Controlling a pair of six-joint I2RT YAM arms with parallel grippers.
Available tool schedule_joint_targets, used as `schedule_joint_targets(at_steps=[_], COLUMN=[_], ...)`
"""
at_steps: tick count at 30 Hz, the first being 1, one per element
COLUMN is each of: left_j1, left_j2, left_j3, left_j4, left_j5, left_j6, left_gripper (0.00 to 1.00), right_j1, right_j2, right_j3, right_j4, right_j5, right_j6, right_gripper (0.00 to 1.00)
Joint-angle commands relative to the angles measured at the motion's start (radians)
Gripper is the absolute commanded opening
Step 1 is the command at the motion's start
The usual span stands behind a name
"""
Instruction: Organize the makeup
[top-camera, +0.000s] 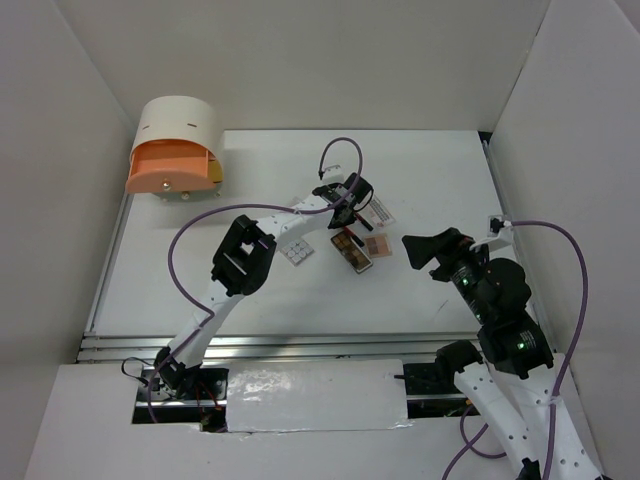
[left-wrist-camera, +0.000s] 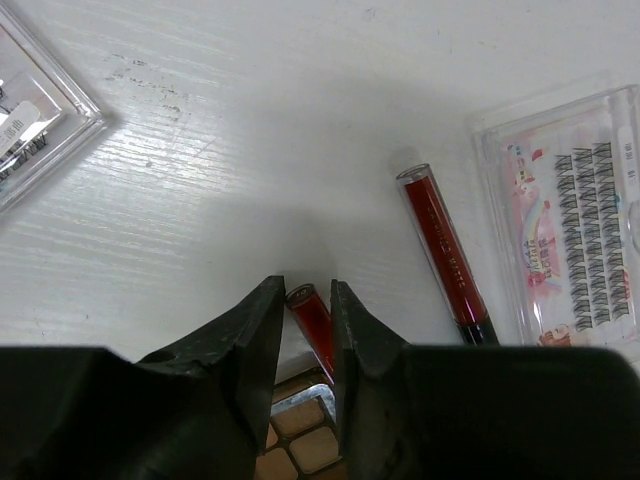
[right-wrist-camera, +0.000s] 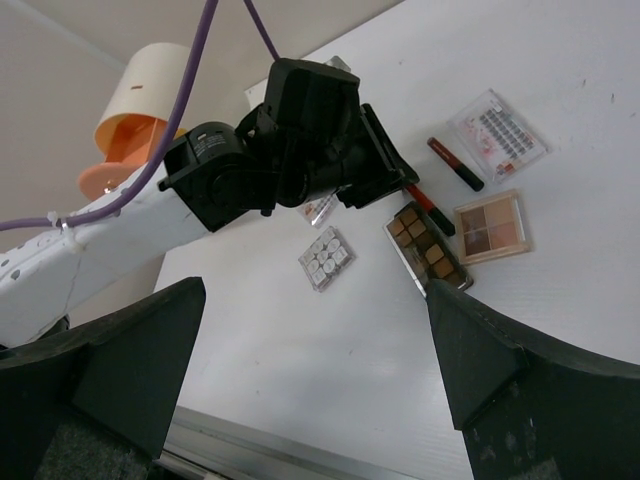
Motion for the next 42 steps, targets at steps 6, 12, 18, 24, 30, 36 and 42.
schedule_joint_targets(at_steps=[6, 12, 18, 24, 30, 36, 42], left_j1=[-0.009, -0.009, -0.009, -0.003, 0.112, 0.333, 0.644], left_j2=[0.034, -0.02, -0.093, -0.291, -0.477, -0.728, -0.913], left_j3=[-0.021, -0.059, -0.078, -0.146, -0.208, -0.306, -0.315], left_j4=[-0.077, -0.031, 0.105, 0.226, 0.233, 0.134, -0.021], left_j5=[0.004, 0.003, 0.053, 0.047, 0.079, 0.047, 0.015], left_j6=[-0.048, -0.057, -0.012, 0.009, -0.002, -0.008, 0.011], left_gripper=[0.28, 0.21, 0.13, 0.12, 0.09, 0.09, 0.11], right_j1=[-0.003, -0.003, -0.003, -0.005, -0.005, -0.005, -0.005], right_j2=[-0.018, -0.017, -0.014, -0.004, 0.011, 0.022, 0.031], right_j3=[-0.002, -0.002, -0.004, -0.002, 0.006, 0.007, 0.006], right_j4=[-0.009, -0.01, -0.01, -0.009, -0.004, 0.008, 0.02], right_j5=[0.009, 0.009, 0.015, 0.017, 0.014, 0.008, -0.006], right_j6=[-0.021, -0.023, -0.024, -0.026, -0.026, -0.024, -0.023], right_gripper=[1.0, 1.0, 1.0, 1.0, 1.0, 1.0, 1.0])
